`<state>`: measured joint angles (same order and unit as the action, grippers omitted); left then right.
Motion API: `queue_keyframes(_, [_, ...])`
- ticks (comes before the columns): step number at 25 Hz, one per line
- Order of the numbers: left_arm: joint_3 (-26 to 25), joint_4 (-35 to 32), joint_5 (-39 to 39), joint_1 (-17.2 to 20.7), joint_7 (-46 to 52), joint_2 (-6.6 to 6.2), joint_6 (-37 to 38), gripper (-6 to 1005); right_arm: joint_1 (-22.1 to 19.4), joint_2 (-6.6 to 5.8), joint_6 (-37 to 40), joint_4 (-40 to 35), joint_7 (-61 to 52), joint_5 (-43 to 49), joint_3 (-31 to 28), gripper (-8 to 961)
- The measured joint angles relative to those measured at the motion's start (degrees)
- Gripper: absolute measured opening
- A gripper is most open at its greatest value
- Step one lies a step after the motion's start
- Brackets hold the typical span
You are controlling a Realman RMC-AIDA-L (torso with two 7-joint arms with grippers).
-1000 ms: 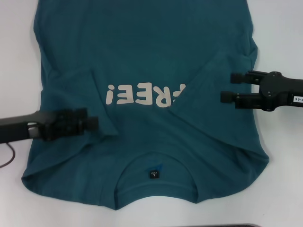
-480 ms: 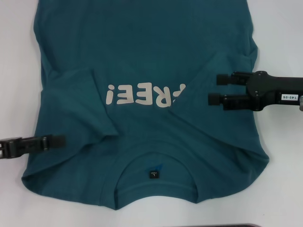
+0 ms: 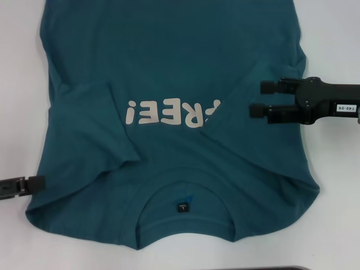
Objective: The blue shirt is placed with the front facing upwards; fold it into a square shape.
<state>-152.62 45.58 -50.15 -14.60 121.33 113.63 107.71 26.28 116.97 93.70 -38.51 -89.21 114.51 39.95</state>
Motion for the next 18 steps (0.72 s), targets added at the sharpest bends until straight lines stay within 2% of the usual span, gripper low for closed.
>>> queue_keyframes(5, [-1.8,0.03,3.21,0.0,2.01,-0.65,0.7,901,0.04,-0.35,-0.33,-0.06,0.0,0.0,-0.15,909])
queue_keyframes(11, [-2.03,-0.09,7.37,-0.23,2.96,-0.73,0.24,896,0.23,-0.61,-0.36,-0.08,-0.08,-0.01,-0.38,909])
queue_keyframes(18, [-2.04,-0.54,8.72,-0.55,2.99,-0.76,-0.99,888,0.48,-0.61,-0.36,-0.08,-0.27,-0.13,-0.55,909])
